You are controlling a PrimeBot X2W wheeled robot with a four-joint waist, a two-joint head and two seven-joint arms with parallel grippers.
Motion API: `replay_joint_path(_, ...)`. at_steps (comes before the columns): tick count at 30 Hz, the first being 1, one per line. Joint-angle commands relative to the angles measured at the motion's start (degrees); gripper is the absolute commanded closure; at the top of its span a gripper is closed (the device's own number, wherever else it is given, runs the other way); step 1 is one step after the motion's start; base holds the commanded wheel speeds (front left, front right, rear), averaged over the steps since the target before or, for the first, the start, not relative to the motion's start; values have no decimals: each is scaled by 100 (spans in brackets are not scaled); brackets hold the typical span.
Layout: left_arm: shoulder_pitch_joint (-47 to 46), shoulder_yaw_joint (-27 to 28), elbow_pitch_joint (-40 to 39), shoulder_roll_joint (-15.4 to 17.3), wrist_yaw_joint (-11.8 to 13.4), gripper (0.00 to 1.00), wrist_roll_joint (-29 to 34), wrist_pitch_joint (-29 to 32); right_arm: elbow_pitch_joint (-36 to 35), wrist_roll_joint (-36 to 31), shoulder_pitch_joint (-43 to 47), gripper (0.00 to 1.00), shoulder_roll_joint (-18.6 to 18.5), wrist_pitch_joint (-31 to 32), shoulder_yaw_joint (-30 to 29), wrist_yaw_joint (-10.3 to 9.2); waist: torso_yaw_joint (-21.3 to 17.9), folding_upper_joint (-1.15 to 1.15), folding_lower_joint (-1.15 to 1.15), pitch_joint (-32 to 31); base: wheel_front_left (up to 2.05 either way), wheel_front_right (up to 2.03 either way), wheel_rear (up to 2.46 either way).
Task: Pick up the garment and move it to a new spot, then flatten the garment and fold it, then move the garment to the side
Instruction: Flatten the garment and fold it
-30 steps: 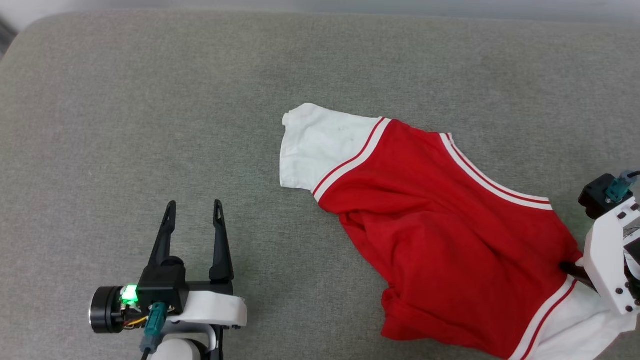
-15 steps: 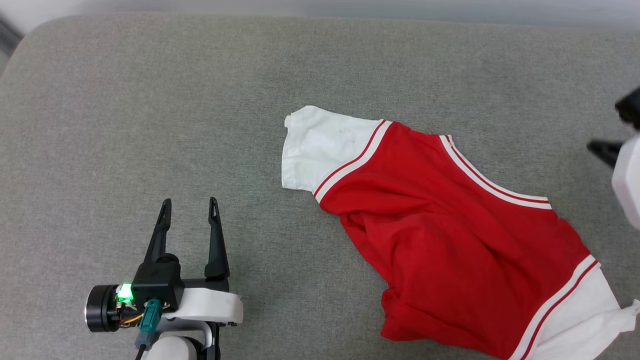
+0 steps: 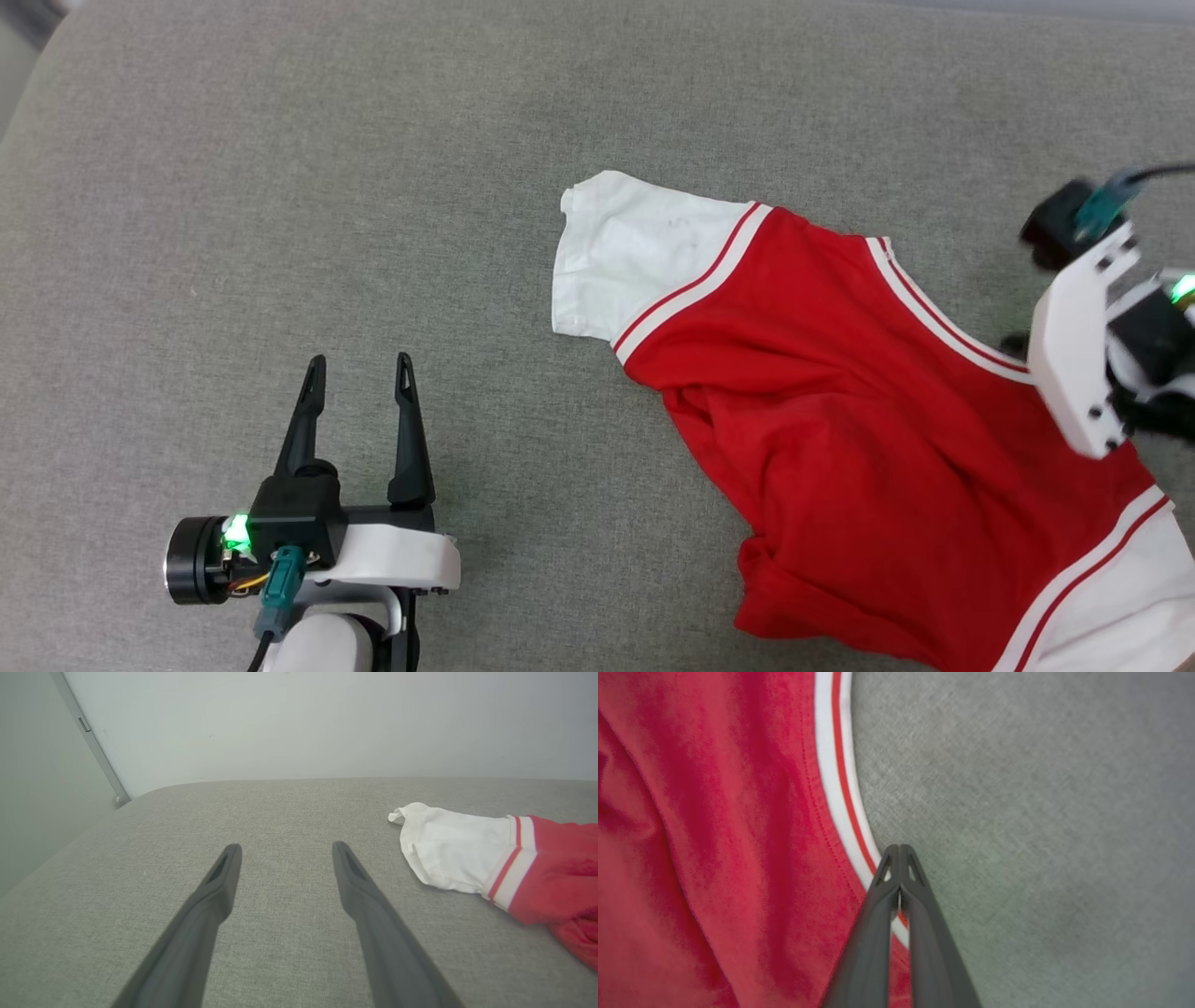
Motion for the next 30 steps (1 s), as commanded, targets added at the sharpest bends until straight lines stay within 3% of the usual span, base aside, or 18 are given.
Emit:
replay_joint_path(1, -73, 12, 2, -9, 0, 0, -10, -14, 37, 9, 54, 100, 21, 18, 36, -6, 7, 0, -1, 17, 0, 0, 0)
replay_joint_path(2, -90, 11, 13, -12, -2, 0, -12, -14, 124, 19, 79, 100, 45, 33, 130, -6, 12, 0, -1, 28, 0, 0, 0)
replay_joint_path(3, -102, 14, 18, -13, -1, 0, -14, -14, 217, 18, 117, 60, 87, -2, 219, -6, 12, 0, -1, 35, 0, 0, 0)
replay_joint_path(4, -109, 17, 29, -13, 1, 0, -18, -14, 307, 33, 153, 0, 144, -83, 272, -6, 10, 0, -1, 38, 0, 0, 0)
replay_joint_path(9, -63, 41, 90, -19, 1, 0, -16, -14, 478, -7, 86, 0, 190, -665, 395, -5, -52, 0, -1, -73, 0, 0, 0)
replay_joint_path(17, 206, 138, 86, -24, 18, 0, 21, -14, -121, 34, 381, 0, -508, -2293, -131, -6, -260, 0, -1, -521, 0, 0, 0)
replay_joint_path(24, 440, 224, 52, -24, -20, 0, 77, -14, -701, 30, 1531, 0, -1000, -3144, -1315, -5, -484, 0, -1, -797, 0, 0, 0)
replay_joint_path(25, 511, 251, 42, -24, -32, 0, 96, -14, -831, -52, 2204, 0, -957, -3340, -1953, -6, -548, 0, -1, -872, 0, 0, 0)
replay_joint_path(30, 607, 276, 53, -24, -68, 0, 114, -14, -1074, -400, 3366, 0, -512, -3563, -3067, -7, -595, 0, -1, -979, 0, 0, 0)
